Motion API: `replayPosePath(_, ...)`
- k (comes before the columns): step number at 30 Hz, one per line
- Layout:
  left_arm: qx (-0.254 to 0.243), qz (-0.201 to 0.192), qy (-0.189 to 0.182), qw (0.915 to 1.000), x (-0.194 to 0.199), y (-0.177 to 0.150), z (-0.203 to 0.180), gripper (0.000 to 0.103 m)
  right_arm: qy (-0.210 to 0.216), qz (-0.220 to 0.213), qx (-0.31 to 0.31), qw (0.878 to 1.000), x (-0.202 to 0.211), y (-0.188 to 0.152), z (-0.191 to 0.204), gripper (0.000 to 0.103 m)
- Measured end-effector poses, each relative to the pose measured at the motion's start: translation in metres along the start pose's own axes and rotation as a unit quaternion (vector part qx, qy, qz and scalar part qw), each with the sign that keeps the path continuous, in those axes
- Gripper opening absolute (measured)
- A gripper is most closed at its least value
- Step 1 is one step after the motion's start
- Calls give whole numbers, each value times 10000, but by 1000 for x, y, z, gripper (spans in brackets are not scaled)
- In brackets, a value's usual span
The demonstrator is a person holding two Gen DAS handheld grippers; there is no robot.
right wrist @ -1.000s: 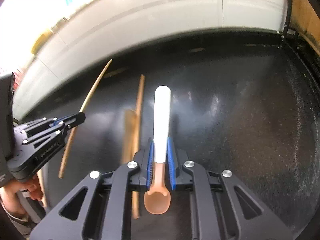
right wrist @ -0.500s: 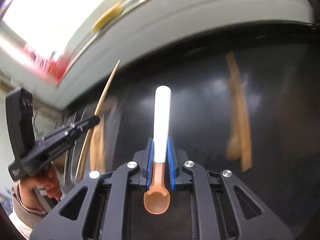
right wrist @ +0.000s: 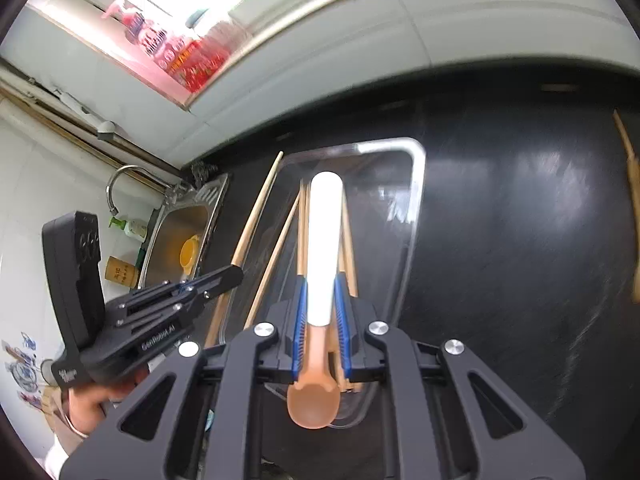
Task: Organize utensils
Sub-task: 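Carry the chopstick and white-handled spoon over the clear container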
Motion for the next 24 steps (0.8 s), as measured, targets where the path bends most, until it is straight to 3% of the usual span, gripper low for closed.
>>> replayPosePath(6,-28,-9,-169,9999,-6,7,4,6,-135,-82,39,9999,-23,-6,21,14)
replayPosePath(8,66,-93,-137,9998,-10,18,5,6,-382,3,410,9984,-33,-10,28,14)
replayPosePath(9,187,-160,-62,9997,-9,23,11,11,-493,81,655,9966,-39,-13,30,14)
replayPosePath(10,288,-137,7,9995,-10,27,17,21,-582,112,918,9940,-45,-16,34,26)
replayPosePath(11,386,-68,74,9992,-10,28,21,69,-693,101,1220,9901,-48,-19,37,76)
replayPosePath(12,449,-37,141,9989,-9,30,25,95,-784,-11,1411,9869,-47,-20,38,99)
replayPosePath(14,311,-295,213,9989,0,42,24,97,-950,-383,1895,9765,-37,-21,41,97)
replayPosePath(17,183,-627,349,9973,13,57,19,97,-1296,-605,2492,9578,-24,-26,35,97)
replayPosePath(24,-261,-786,454,9955,9,62,-18,97,-1889,-504,2352,9521,14,-43,-33,97)
Point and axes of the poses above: each gripper's, at about its wrist camera, not at the fingertips, and x roughly against the way its jaws point, z to its left, y to its top, the point moved 10 cm from there along -x, roughly the way its jaws point, and after that the axes turned 9 degrees about -z, right-handed, at the moved point
